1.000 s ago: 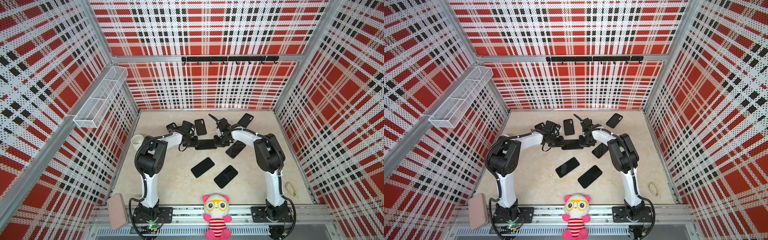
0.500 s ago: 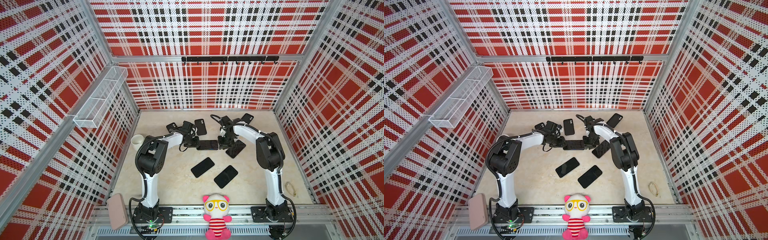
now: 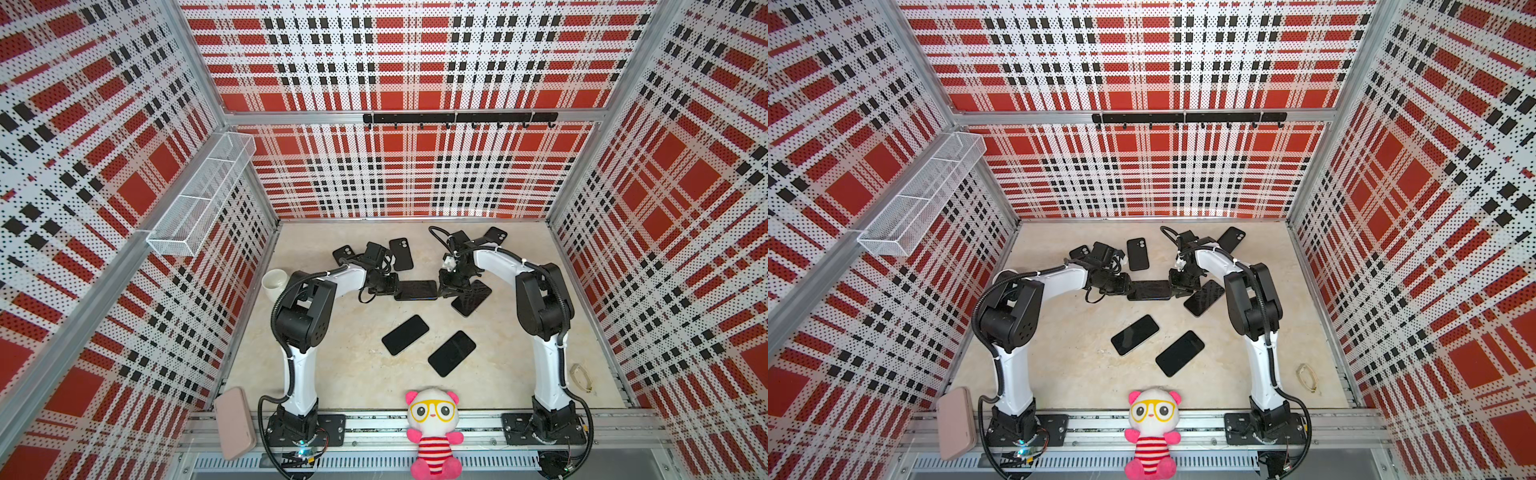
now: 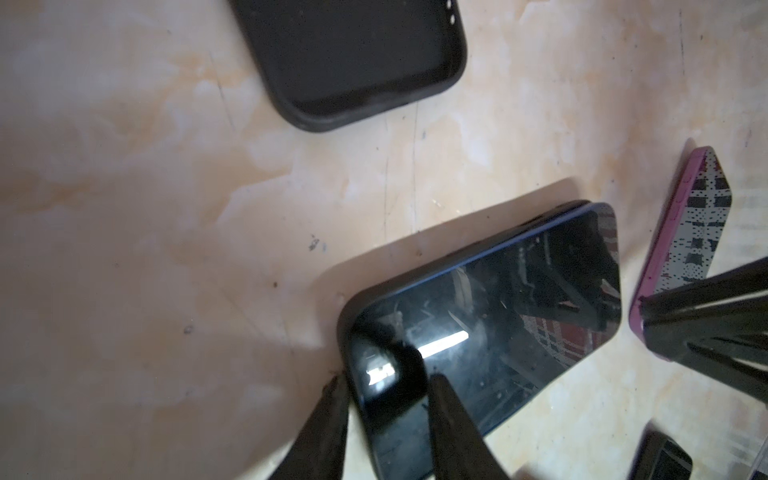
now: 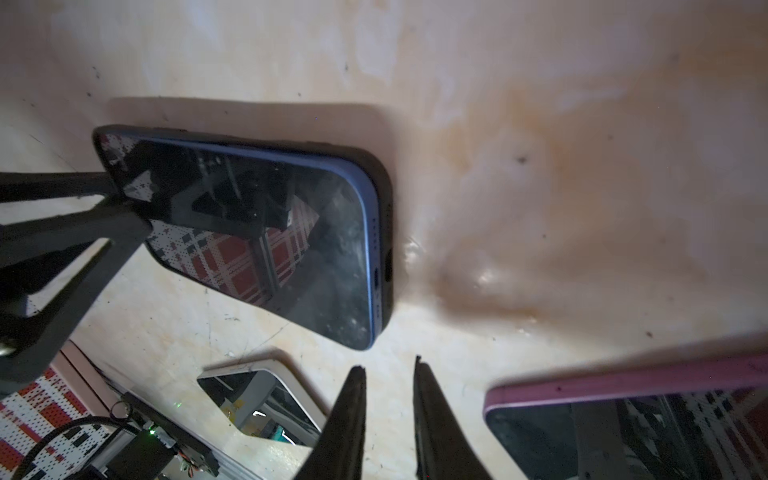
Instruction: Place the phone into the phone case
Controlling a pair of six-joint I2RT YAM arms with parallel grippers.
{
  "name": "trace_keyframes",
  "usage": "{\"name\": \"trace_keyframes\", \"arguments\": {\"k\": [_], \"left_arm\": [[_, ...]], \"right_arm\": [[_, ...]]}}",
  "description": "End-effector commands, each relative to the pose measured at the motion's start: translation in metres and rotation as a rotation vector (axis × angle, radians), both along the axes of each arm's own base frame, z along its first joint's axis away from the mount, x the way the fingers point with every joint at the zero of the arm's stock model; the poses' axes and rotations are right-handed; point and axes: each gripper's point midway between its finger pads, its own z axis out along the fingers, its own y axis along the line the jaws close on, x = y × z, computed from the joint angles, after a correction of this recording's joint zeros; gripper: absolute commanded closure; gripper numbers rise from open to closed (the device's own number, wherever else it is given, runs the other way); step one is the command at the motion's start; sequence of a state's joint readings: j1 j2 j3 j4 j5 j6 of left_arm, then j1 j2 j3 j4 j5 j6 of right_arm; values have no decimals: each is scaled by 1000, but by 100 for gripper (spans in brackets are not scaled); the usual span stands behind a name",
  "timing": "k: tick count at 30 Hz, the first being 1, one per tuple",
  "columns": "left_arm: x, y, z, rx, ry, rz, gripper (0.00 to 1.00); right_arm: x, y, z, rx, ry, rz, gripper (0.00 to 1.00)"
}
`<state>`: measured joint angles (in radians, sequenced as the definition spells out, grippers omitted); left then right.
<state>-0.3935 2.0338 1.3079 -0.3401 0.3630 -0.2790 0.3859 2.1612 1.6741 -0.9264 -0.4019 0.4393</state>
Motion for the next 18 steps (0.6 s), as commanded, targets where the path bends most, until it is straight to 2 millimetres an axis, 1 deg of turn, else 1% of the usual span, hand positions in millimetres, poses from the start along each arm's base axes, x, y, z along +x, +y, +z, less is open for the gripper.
{"name": "trace_keyframes", "arguments": {"k": [1,4,8,15,18], "left_arm": [[-29,-10,-27,10,108,-56,64],[-29,-10,-26,9,107,-56,64],[-29,-10,-26,7,108,-56,64],[-30,-11,-29,4,118,-57,65],[-31,-11,-30,6,120,-58,65]], "right_arm": [[3,11,6,52,-22,-1,78],[3,11,-1,50,-14,-4,80],[1,10,-13,37,0,-6,89],[-12,21,-37,48,40,2,91],[-20,22,-49,32,59,4,90]]}}
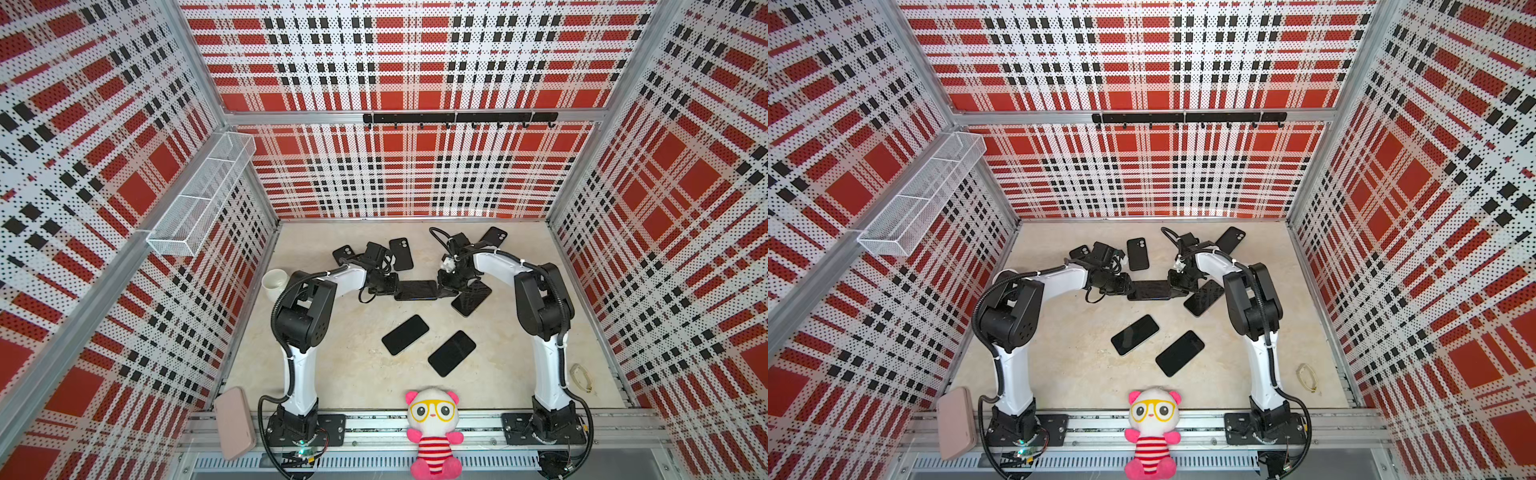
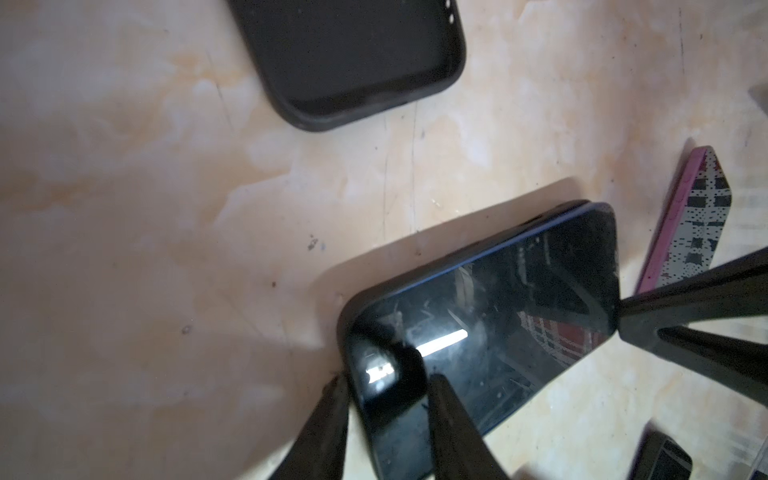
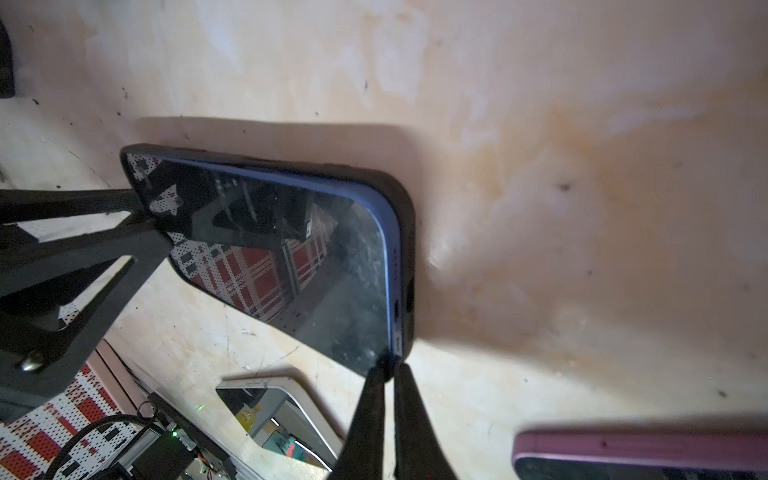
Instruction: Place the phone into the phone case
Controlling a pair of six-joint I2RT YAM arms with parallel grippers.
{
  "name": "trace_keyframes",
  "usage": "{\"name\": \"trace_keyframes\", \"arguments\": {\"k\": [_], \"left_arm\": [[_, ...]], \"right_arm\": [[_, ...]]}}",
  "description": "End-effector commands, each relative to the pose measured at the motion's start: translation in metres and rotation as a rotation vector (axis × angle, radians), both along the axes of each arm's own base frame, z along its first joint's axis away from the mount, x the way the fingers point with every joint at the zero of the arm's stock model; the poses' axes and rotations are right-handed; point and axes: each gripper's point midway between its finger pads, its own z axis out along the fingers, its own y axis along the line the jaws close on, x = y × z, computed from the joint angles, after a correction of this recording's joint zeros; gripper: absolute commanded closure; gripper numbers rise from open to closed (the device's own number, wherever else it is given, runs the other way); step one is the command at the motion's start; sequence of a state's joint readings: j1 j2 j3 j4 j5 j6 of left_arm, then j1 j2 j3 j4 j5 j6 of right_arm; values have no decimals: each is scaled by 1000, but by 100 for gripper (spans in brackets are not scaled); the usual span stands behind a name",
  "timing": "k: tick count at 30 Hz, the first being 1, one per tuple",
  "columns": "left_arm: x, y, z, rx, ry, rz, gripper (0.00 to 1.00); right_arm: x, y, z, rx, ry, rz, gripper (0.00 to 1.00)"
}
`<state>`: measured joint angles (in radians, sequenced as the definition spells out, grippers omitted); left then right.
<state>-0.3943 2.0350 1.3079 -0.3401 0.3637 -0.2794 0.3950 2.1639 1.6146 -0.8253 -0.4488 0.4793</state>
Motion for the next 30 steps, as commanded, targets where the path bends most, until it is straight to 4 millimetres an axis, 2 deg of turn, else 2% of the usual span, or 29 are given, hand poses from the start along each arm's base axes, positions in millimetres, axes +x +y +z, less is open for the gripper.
{"name": "trace_keyframes", "arguments": {"k": [1,11,16,27,30], "left_arm": [[-31,-11,-30,6,121,-57,65],[-32,-13,-31,3,123,-62,65],[-34,-16,-33,2,130,-68,65],[-38,-21,-35,-8,140,-82,65],[-39,-22,-34,-11,141,-83,65]], "right_arm": [[-21,10,-42,-31,64,21,90],[-28,3,-72,-150,68,-4,88],[-44,0,-104,-221,133,-16,89],[-95,-16,-171,-371,278,30,90],[-98,-17,-174,-390,277,30,91]]}}
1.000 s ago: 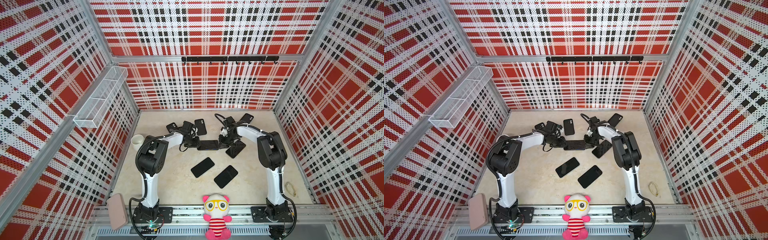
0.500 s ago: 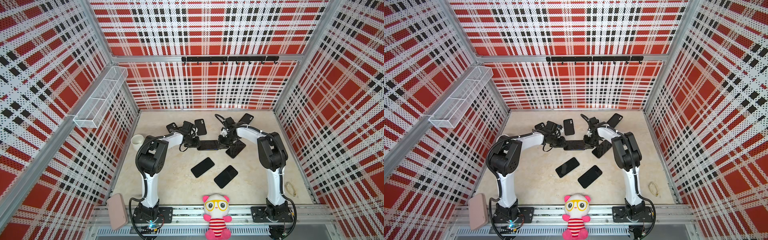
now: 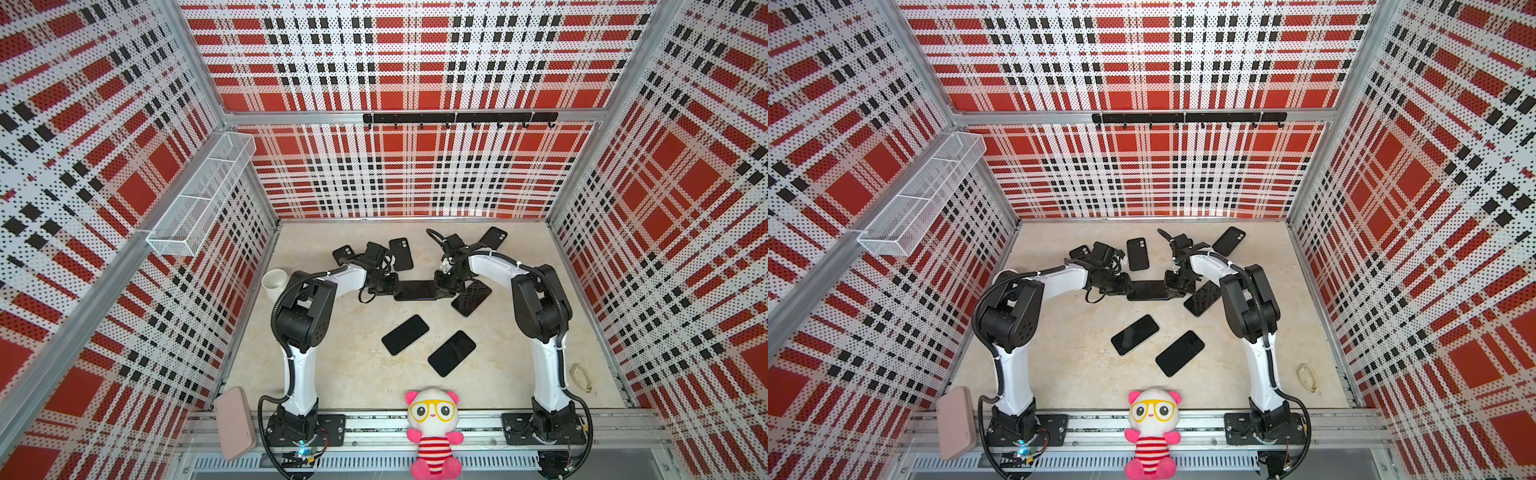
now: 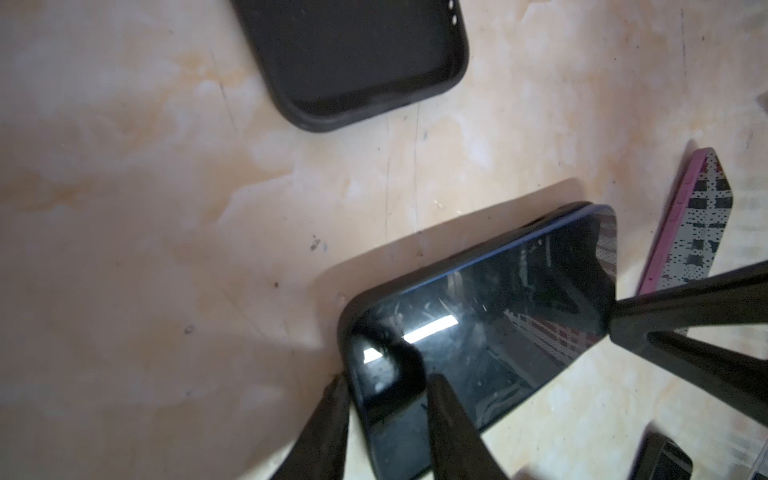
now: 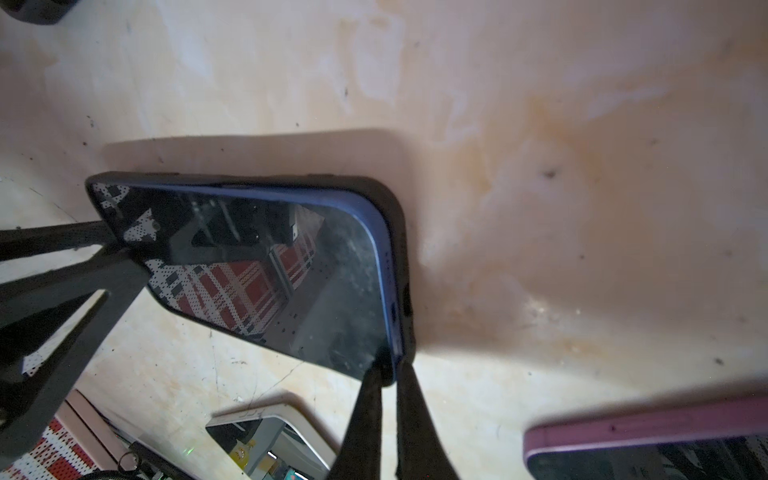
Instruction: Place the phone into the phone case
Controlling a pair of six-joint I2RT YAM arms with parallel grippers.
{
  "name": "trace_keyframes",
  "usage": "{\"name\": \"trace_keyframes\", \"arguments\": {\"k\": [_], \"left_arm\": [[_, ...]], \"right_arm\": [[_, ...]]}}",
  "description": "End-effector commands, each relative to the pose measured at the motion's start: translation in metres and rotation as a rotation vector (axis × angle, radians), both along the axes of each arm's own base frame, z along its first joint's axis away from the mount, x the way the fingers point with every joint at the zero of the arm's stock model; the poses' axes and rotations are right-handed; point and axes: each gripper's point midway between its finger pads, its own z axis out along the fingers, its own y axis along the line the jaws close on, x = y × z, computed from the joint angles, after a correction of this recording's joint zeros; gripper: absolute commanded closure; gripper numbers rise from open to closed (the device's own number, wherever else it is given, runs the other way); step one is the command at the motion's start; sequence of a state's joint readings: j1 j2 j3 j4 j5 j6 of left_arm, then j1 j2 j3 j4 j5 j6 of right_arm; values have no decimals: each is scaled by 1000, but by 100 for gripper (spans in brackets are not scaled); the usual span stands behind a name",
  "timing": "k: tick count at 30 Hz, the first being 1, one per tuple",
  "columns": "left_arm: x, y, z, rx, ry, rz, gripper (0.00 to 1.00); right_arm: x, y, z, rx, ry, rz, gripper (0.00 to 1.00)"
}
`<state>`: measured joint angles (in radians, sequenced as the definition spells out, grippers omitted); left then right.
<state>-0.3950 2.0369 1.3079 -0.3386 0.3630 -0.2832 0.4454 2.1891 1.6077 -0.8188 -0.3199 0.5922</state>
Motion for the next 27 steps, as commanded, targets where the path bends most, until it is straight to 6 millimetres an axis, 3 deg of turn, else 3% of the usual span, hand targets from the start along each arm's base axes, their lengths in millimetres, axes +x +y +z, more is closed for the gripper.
{"name": "trace_keyframes", "arguments": {"k": [1,4,6,15,18,22,27], "left_arm": [[-39,-22,-33,-13,138,-87,65],[-39,-22,-32,-14,135,-89,65],[-37,-20,-31,-11,130,-84,65],[-30,-11,-27,10,110,-64,65],[-27,-8,-25,16,100,-60,65],[-20,-1,-21,35,74,-45,65],[-13,4,-19,49,44,-30,61]], "right_arm": [[-94,-18,-153,-267,286,102,91],[-94,-16,-146,-282,272,123,90],[-80,-16,-125,-289,216,120,89],[13,-17,37,-168,-113,82,82],[31,-18,75,-145,-205,84,79],[44,-20,89,-139,-263,131,78],[58,-20,81,-160,-272,206,80]]}}
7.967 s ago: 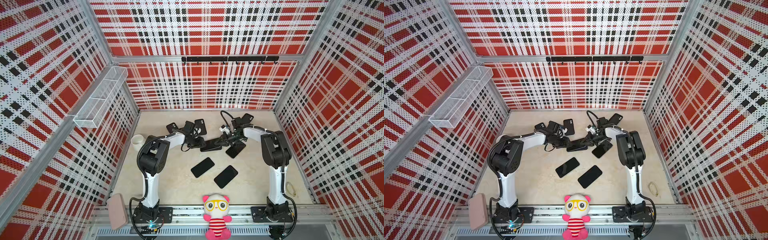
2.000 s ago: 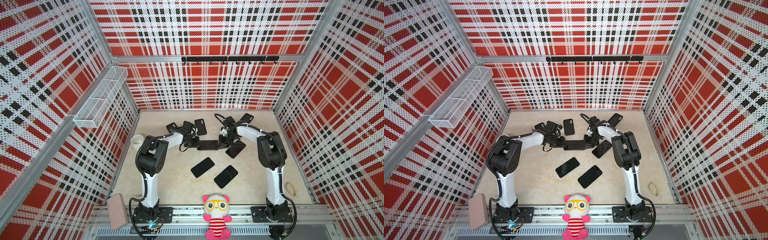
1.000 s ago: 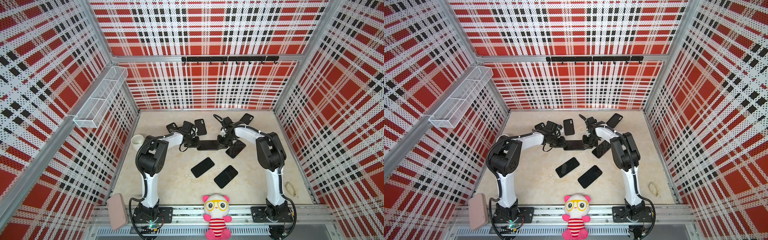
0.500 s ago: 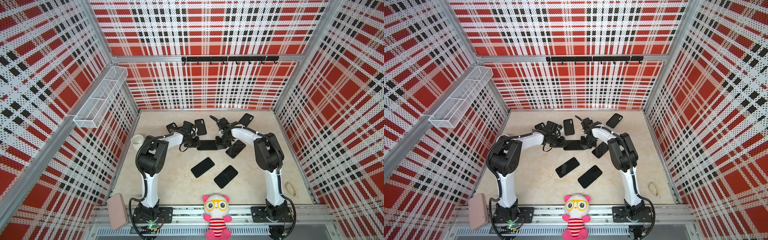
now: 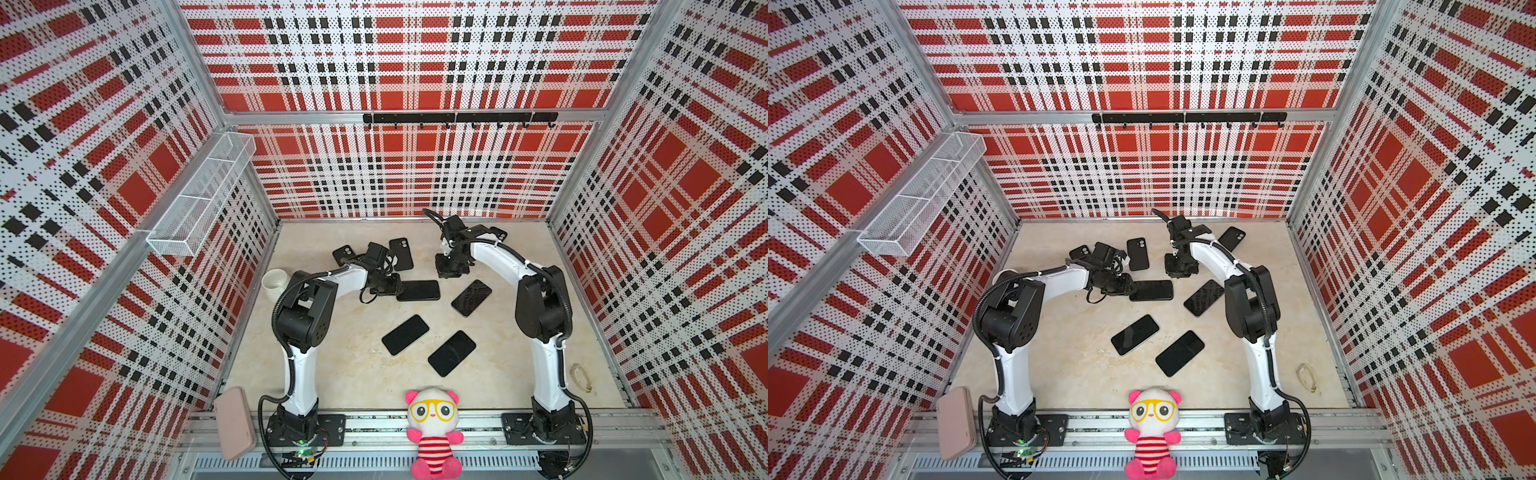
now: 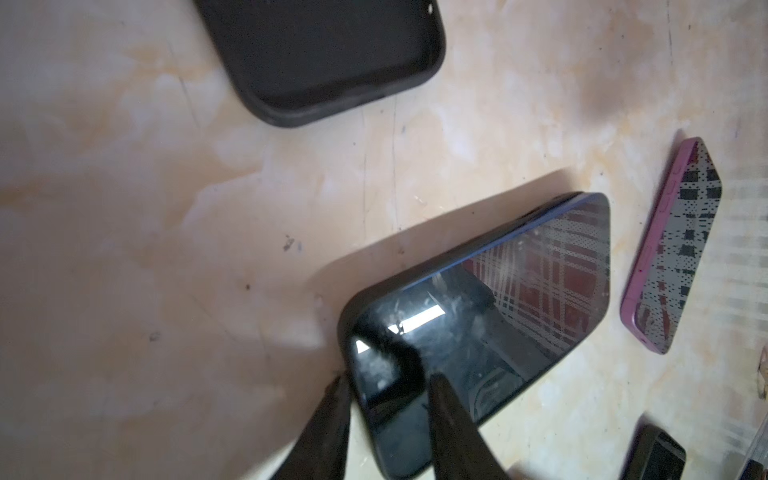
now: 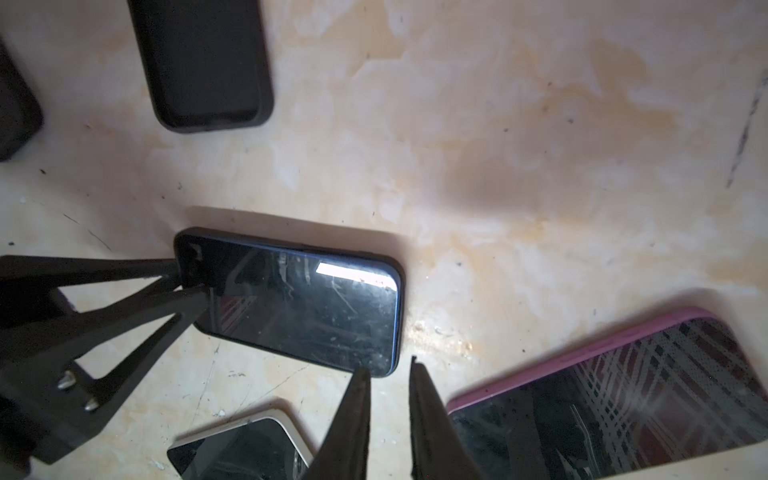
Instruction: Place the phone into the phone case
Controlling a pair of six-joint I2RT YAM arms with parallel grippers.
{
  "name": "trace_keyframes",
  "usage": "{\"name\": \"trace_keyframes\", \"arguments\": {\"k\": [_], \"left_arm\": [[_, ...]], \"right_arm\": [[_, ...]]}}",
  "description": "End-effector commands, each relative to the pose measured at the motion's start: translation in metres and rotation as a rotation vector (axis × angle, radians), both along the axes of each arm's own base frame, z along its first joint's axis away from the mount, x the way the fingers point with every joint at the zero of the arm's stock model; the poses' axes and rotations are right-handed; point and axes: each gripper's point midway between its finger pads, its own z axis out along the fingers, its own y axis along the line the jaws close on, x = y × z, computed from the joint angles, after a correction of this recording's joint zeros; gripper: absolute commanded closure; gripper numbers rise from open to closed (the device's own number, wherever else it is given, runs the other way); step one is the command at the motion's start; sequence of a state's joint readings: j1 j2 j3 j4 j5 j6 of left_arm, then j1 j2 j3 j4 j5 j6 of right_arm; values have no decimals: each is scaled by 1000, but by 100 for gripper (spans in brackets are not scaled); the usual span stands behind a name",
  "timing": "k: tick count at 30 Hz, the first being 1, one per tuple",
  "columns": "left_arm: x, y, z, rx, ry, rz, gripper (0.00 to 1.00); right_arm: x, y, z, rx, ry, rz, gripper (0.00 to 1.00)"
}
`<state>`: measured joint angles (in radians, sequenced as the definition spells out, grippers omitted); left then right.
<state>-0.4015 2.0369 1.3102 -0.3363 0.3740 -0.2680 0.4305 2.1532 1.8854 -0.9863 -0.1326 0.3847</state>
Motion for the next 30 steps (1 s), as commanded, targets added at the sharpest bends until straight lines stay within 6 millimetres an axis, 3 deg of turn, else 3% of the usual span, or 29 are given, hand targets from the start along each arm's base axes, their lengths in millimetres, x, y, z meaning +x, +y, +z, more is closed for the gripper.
{"name": "trace_keyframes", "arguments": {"k": [1,5,13,30], "left_arm": [[-10,10,-20,60,46,0,60],[-7,13,-21,67,37,11,59],[-6,14,-23,70,41,14,61],[-7,13,-23,68,44,9,63]], "right_arm": [[6,-2,-6,-40,-5,80,80],[13,6,-17,-27,10,117,82],[10,7,-47,-43,73,139,83],[-15,5,-90,-39,198,141,87]]}}
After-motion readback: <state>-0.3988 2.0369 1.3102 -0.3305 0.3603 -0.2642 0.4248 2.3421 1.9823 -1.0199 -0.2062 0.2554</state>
